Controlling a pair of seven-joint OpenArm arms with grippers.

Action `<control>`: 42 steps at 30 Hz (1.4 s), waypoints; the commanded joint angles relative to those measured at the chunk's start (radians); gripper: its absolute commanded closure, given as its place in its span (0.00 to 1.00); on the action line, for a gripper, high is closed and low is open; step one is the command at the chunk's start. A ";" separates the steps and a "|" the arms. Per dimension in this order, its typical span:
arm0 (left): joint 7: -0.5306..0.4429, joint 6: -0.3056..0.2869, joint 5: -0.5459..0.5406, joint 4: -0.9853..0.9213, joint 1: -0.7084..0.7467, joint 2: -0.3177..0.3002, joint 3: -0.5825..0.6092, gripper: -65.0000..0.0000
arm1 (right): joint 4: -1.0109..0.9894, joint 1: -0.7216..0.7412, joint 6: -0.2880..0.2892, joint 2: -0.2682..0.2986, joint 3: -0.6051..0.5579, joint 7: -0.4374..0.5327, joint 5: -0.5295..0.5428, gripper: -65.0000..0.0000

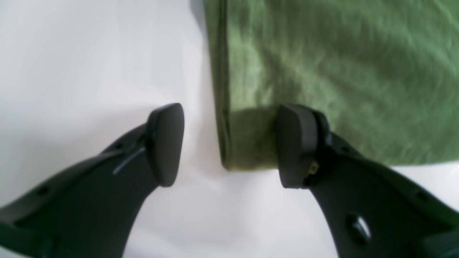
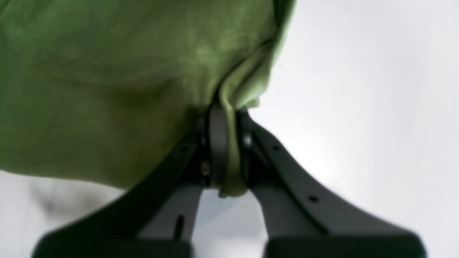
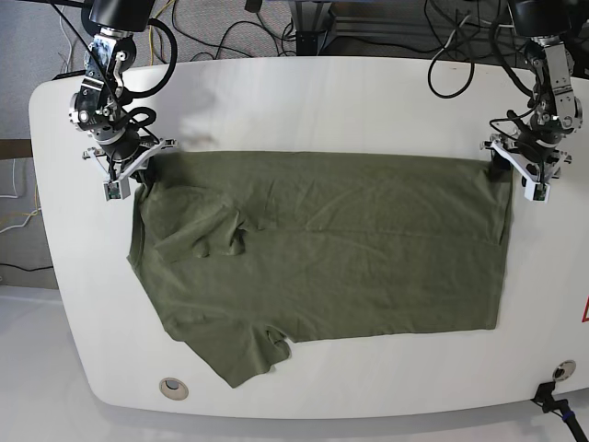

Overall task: Fold the T-shirt properly
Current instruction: 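Release the fold and regrasp the shirt edge with both grippers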

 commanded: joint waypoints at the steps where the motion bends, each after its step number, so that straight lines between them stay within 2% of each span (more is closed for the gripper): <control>1: -0.013 -0.003 -0.005 -0.013 -0.005 -0.017 -0.004 0.42 | 0.003 -0.005 0.007 0.006 0.000 -0.039 -0.006 1.00; 3: -0.013 -0.003 -0.005 -0.030 -0.005 -0.017 -0.003 0.47 | 0.005 -0.006 0.007 0.006 0.000 -0.039 -0.006 1.00; 4: -0.013 -0.003 -0.005 -0.034 -0.005 -0.017 -0.003 0.55 | 0.007 -0.006 0.007 0.006 0.000 -0.039 -0.006 1.00; 5: -0.013 -0.003 -0.005 -0.034 -0.005 -0.017 -0.003 0.66 | 0.007 -0.006 0.007 0.006 0.000 -0.039 -0.006 1.00; 7: -0.013 -0.003 -0.005 -0.034 -0.005 -0.015 -0.003 0.97 | 0.007 -0.006 0.007 0.006 0.000 -0.039 -0.006 1.00; 8: -0.013 -0.003 -0.005 -0.033 -0.005 -0.015 -0.003 1.00 | 0.007 -0.006 0.007 0.006 0.000 -0.039 -0.006 1.00; 13: -0.009 -0.003 -0.005 -0.024 0.009 -0.015 -0.006 1.00 | 0.008 -0.037 0.007 0.004 0.001 -0.040 -0.006 1.00; 16: -0.009 -0.003 -0.005 0.012 0.074 -0.018 -0.012 1.00 | 0.046 -0.094 0.007 0.004 0.006 -0.040 -0.006 1.00; 21: -0.007 -0.003 -0.005 0.159 0.256 -0.032 -0.012 1.00 | 0.192 -0.264 0.006 0.006 0.007 -0.043 -0.005 1.00; 26: -0.007 -0.003 -0.008 0.280 0.433 -0.032 -0.015 1.00 | 0.300 -0.399 0.009 -0.020 0.087 -0.096 -0.005 1.00; 29: -0.007 -0.003 -0.010 0.338 0.519 -0.026 -0.053 1.00 | 0.327 -0.457 0.060 -0.022 0.107 -0.099 -0.005 1.00; 37: -0.006 -0.003 -0.010 0.394 0.575 -0.026 -0.102 1.00 | 0.327 -0.476 0.069 -0.023 0.116 -0.100 -0.005 1.00; 39: 0.042 -0.004 -0.007 0.409 0.574 -0.029 -0.102 1.00 | 0.327 -0.474 0.066 -0.023 0.116 -0.103 -0.005 1.00; 40: 0.074 -0.004 -0.007 0.418 0.572 -0.032 -0.102 1.00 | 0.327 -0.474 0.063 -0.023 0.116 -0.111 -0.005 0.99; 41: 0.105 -0.006 -0.007 0.421 0.572 -0.032 -0.102 1.00 | 0.327 -0.474 0.063 -0.023 0.116 -0.120 -0.005 0.90; 42: 0.123 -0.006 -0.007 0.432 0.571 -0.032 -0.104 0.82 | 0.329 -0.474 0.066 -0.023 0.116 -0.122 -0.006 0.80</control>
